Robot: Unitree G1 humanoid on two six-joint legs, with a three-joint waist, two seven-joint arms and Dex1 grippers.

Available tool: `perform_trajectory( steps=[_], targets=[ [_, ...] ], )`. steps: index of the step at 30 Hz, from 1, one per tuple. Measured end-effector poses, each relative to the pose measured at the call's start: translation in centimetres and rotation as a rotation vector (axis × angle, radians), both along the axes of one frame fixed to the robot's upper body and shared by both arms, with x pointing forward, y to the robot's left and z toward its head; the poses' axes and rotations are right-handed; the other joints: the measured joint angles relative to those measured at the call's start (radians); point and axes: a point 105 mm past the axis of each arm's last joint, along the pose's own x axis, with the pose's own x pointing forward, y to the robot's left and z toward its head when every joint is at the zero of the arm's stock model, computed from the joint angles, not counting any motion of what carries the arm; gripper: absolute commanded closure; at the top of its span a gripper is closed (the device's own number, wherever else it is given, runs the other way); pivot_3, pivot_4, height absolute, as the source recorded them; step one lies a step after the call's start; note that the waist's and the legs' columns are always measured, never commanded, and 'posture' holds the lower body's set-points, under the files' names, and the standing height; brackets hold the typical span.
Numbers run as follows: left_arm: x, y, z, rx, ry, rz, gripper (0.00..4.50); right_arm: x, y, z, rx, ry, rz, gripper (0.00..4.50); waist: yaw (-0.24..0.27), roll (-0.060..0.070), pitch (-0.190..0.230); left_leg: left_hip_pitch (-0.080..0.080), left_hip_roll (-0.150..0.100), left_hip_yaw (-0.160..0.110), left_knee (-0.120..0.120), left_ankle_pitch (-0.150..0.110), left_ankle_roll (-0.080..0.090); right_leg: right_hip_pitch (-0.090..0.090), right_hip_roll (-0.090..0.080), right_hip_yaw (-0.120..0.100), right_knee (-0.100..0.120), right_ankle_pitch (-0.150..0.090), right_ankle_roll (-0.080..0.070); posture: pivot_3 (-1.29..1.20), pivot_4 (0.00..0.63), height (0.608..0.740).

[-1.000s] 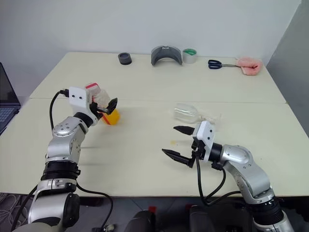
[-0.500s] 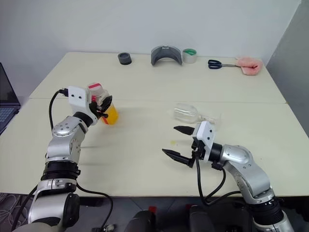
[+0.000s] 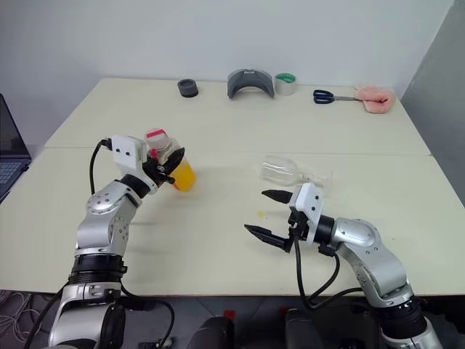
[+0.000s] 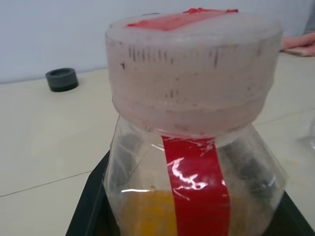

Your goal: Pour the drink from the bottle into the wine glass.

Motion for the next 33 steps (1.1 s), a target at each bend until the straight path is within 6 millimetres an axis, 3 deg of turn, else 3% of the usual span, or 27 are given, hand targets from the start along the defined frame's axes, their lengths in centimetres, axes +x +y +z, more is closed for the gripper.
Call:
perform_trajectory(
  steps=[11, 22, 26, 33],
  targets=[
    [-2.0, -7.3, -0.4, -0.065, 0.050, -0.351, 2.70, -0.7, -1.9, 1.9, 0.029, -0.031, -0.085, 0.00, 0.000, 0.000, 0.000, 0.000, 0.000, 0.000, 0.000, 0.000, 0.000, 0.000, 0.000, 0.000, 0.000, 0.000, 0.000, 0.00, 0.150, 0.740],
    [-4.2, -14.9, -0.2, -0.040, 0.055, -0.770, 2.70, -1.8, -2.0, 4.0, 0.053, -0.028, -0.166, 0.00, 0.000, 0.000, 0.000, 0.000, -0.001, 0.000, 0.000, 0.000, 0.000, 0.000, 0.000, 0.000, 0.000, 0.000, 0.000, 0.00, 0.150, 0.740],
    [-4.4, -16.5, -0.1, -0.006, 0.028, -0.870, 2.70, -1.5, -1.6, 5.2, 0.057, -0.042, -0.214, 0.00, -0.002, 0.000, 0.000, 0.000, 0.000, 0.000, 0.000, 0.000, 0.000, 0.000, 0.001, 0.000, 0.000, 0.000, 0.000, 0.00, 0.150, 0.740],
    [-4.1, -17.5, -0.6, 0.086, -0.010, -0.946, 2.70, 0.0, -0.7, 7.2, 0.064, -0.078, -0.286, 0.00, 0.000, 0.000, 0.000, -0.001, -0.001, 0.000, 0.000, 0.000, 0.000, 0.000, 0.001, 0.000, 0.000, 0.000, 0.000, 0.00, 0.150, 0.740]
  ],
)
